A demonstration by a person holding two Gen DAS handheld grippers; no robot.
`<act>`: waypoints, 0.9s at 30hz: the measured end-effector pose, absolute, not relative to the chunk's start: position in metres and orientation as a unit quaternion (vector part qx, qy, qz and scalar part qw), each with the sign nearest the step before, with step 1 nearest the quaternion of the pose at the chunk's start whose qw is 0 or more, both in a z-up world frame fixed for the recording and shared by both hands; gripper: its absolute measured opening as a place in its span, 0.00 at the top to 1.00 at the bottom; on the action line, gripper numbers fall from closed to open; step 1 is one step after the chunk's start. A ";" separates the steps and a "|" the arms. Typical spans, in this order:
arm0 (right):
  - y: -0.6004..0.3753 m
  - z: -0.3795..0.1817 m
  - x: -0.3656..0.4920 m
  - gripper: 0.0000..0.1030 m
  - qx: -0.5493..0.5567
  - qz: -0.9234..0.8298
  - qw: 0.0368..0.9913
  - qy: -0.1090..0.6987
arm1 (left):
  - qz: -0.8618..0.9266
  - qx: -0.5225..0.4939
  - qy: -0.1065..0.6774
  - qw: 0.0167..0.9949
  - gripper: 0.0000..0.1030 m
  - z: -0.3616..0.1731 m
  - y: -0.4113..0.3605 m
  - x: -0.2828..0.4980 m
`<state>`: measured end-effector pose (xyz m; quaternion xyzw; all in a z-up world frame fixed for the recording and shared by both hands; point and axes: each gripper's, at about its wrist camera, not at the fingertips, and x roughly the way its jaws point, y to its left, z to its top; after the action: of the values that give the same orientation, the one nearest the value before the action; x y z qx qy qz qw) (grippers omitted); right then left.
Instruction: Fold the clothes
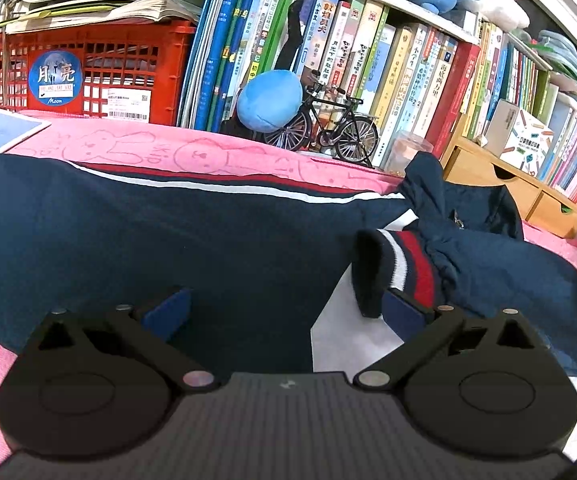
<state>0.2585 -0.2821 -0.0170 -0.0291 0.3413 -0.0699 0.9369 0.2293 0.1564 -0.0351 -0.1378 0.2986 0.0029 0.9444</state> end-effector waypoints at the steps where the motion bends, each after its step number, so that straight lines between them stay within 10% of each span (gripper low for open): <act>1: -0.269 -0.012 0.258 0.87 -0.034 -0.052 0.941 0.332 | 0.003 -0.136 0.299 0.944 0.00 -0.035 0.156 0.229; 23: -0.019 -0.044 0.286 0.79 -0.159 0.243 0.916 0.278 | 0.059 -0.172 0.241 0.953 0.00 -0.020 0.182 0.215; 27: -0.038 -0.042 0.281 0.50 -0.110 0.214 0.923 0.299 | 0.182 -0.219 0.185 0.941 0.00 -0.010 0.227 0.190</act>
<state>0.2811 -0.0384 -0.0424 -0.1098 0.2994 0.2142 0.9233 0.1902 0.2266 -0.0095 -0.2190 0.1849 0.1822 0.9406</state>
